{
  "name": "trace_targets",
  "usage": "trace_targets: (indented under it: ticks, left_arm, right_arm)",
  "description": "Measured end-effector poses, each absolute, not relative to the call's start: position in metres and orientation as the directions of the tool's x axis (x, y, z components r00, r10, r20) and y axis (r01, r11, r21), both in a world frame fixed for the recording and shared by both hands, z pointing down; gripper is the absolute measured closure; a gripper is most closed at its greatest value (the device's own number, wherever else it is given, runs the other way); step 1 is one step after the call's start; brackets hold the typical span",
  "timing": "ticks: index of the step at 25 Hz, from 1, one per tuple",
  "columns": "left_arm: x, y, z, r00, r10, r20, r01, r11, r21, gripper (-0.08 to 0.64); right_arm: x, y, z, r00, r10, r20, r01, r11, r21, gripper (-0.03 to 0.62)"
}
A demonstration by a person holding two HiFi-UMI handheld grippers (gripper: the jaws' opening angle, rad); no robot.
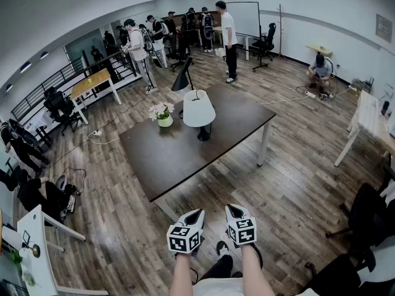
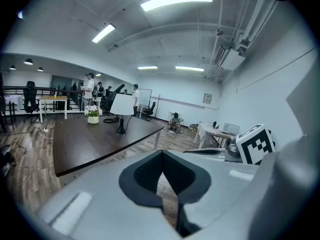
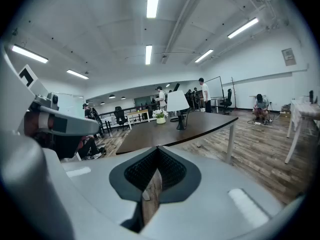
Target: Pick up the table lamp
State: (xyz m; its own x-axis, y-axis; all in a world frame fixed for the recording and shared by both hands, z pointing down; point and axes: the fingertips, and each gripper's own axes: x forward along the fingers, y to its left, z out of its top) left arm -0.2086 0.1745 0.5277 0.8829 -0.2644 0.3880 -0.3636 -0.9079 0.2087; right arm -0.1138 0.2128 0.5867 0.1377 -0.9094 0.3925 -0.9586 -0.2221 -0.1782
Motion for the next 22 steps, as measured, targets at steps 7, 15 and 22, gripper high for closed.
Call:
trace_targets:
  ticks: [7,15,22]
  left_arm:
    - [-0.225,0.168,0.511,0.886,-0.286,0.366,-0.376,-0.904,0.205,0.56]
    - [-0.222,0.11,0.498,0.879,-0.347,0.326,-0.44,-0.853,0.28,0.56]
    - [-0.216,0.071,0.509,0.901,-0.278,0.332,-0.386,-0.864,0.324,0.56]
  right_arm:
    - [-0.128,0.22,0.572,0.155,-0.916,0.371,-0.96,-0.228,-0.162,0.571]
    - [-0.117,0.193,0.57,0.178,-0.914,0.365,-0.955,-0.25,-0.159,0.572]
    - [-0.102,0.141,0.557,0.186,-0.918,0.351,-0.955,-0.253,-0.155,0.572]
